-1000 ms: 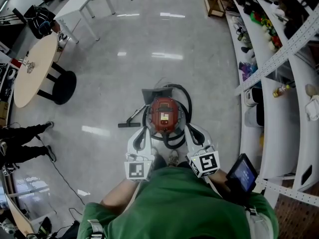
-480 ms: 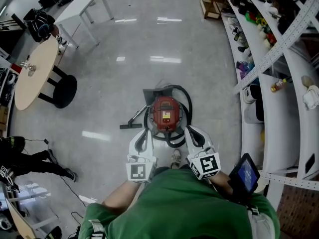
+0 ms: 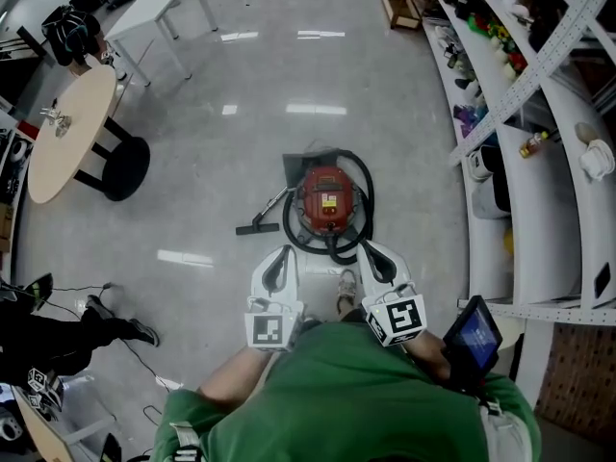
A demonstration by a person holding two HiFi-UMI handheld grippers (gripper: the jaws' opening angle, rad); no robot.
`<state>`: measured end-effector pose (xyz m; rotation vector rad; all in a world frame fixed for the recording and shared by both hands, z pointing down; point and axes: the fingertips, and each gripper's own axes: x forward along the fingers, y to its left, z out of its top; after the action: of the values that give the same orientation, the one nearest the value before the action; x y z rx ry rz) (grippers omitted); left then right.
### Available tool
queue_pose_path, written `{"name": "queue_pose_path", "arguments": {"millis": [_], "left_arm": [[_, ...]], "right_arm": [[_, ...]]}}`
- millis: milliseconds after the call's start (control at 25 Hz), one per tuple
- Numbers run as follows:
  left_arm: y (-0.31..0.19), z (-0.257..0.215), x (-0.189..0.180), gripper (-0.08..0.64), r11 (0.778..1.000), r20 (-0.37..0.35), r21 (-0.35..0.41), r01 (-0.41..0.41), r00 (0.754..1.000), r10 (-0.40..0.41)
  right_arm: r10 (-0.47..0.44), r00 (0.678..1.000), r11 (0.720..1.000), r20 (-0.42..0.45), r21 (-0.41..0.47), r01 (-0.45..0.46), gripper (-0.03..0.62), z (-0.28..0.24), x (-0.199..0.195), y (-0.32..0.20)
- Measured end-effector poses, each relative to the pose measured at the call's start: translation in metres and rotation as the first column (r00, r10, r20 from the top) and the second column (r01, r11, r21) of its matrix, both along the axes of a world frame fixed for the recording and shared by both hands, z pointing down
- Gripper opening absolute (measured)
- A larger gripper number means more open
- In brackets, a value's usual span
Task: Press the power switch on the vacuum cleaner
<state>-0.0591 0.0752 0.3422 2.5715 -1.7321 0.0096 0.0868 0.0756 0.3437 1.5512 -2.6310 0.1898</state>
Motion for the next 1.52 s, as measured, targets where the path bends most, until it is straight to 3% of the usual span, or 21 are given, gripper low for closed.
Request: {"name": "queue_pose_path", "arguments": {"millis": [400, 800, 1520], "left_arm": [[0.068, -0.008, -0.011, 0.006, 0.996, -0.037, -0.009, -0.087, 0.996, 0.086], [0.107, -0.004, -0.013, 0.006, 0.992, -0.005, -0.049, -0.12, 0.993, 0.119], [0.114, -0.016, 0.057, 0.006, 0.992, -0.002, -0.034, -0.123, 0.992, 0.123]], "right_arm": [[0.062, 0.998, 0.998, -0.02, -0.008, -0.062, 0.003, -0.003, -0.025, 0.077], [0.073, 0.997, 0.997, -0.021, -0.001, -0.073, 0.003, -0.007, -0.033, 0.115], [0.067, 0.998, 0.998, 0.017, -0.006, -0.067, 0.003, -0.015, 0.03, 0.134]]}}
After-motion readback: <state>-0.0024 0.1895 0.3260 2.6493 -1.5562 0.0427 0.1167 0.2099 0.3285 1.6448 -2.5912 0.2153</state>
